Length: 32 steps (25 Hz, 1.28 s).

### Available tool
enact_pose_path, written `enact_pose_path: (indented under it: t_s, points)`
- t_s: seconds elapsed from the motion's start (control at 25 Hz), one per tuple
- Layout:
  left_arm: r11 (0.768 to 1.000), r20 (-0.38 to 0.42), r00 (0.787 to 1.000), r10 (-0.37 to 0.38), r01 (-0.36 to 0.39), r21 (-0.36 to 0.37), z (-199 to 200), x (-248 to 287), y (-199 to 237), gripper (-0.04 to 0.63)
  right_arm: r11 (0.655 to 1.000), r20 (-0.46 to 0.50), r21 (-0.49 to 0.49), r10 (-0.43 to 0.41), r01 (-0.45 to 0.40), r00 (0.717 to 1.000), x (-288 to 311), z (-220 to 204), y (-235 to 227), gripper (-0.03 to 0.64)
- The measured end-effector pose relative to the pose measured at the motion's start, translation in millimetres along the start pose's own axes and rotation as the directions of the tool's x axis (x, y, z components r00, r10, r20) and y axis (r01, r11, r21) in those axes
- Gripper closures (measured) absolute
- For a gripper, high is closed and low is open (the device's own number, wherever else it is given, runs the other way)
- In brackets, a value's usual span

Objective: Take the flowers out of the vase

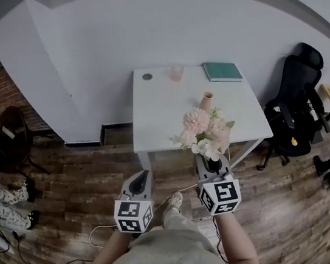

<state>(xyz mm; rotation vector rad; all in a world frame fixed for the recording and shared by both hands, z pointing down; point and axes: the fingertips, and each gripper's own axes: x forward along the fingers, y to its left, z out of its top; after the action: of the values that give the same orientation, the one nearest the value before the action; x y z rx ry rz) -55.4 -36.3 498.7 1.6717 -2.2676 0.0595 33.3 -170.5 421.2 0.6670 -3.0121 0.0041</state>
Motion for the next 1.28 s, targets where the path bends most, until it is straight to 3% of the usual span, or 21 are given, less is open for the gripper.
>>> enact_pose_path:
  t_s: [0.56,1.28]
  points:
    - [1.0,0.019,1.0,0.005,-0.005,-0.006,-13.2,-32.7,-19.2,0.583,0.999,-0.043,0.027,0.044,-0.043,0.998,-51.4,-37.5,38.0,0.566]
    - [1.0,-0.005,1.0,0.002,-0.002,-0.003,-10.1,-30.2,-22.6,0.583,0.996,-0.07,0.071,0.058,-0.053,0.996,-54.3,-44.6,41.2,0.568]
